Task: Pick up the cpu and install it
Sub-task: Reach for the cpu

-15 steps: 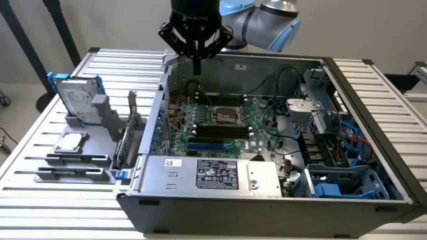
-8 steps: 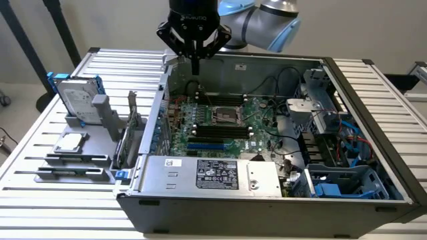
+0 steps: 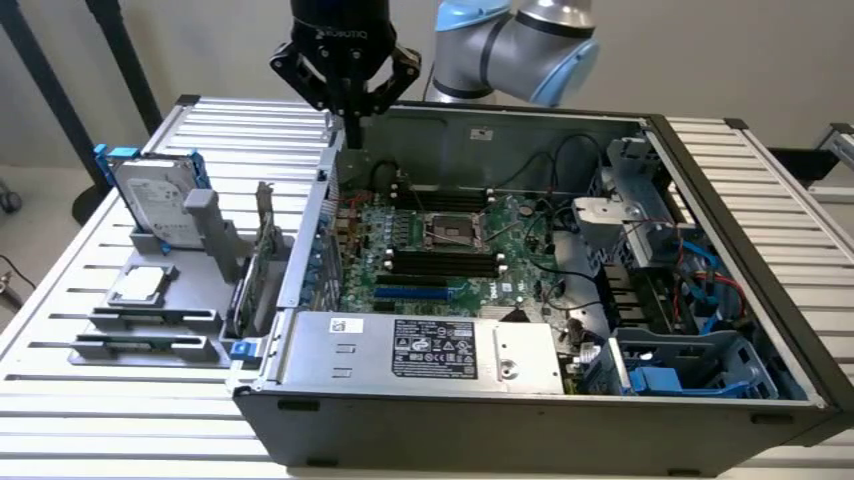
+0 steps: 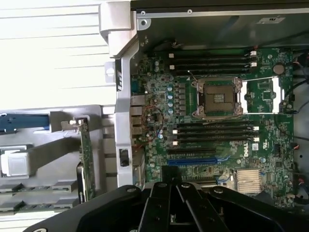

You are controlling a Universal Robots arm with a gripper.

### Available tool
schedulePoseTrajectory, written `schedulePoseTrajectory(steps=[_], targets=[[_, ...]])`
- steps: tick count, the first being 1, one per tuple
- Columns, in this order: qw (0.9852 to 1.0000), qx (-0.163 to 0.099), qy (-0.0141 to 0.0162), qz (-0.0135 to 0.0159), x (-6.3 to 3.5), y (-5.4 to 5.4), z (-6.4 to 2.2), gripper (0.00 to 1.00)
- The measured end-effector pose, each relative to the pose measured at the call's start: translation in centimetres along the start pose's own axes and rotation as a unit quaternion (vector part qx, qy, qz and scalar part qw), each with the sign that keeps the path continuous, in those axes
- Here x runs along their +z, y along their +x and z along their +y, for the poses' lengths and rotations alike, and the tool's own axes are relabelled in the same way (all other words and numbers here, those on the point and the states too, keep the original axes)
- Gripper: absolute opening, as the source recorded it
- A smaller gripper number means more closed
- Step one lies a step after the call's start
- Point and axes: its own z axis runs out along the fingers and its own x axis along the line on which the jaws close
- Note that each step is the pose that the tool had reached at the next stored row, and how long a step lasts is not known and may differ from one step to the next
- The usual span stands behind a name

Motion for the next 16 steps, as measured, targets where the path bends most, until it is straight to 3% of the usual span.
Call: schedulePoseTrajectory(steps=[16], targets=[[1.0, 0.0, 0.0, 0.0, 0.28, 7.3, -0.52, 0.11]])
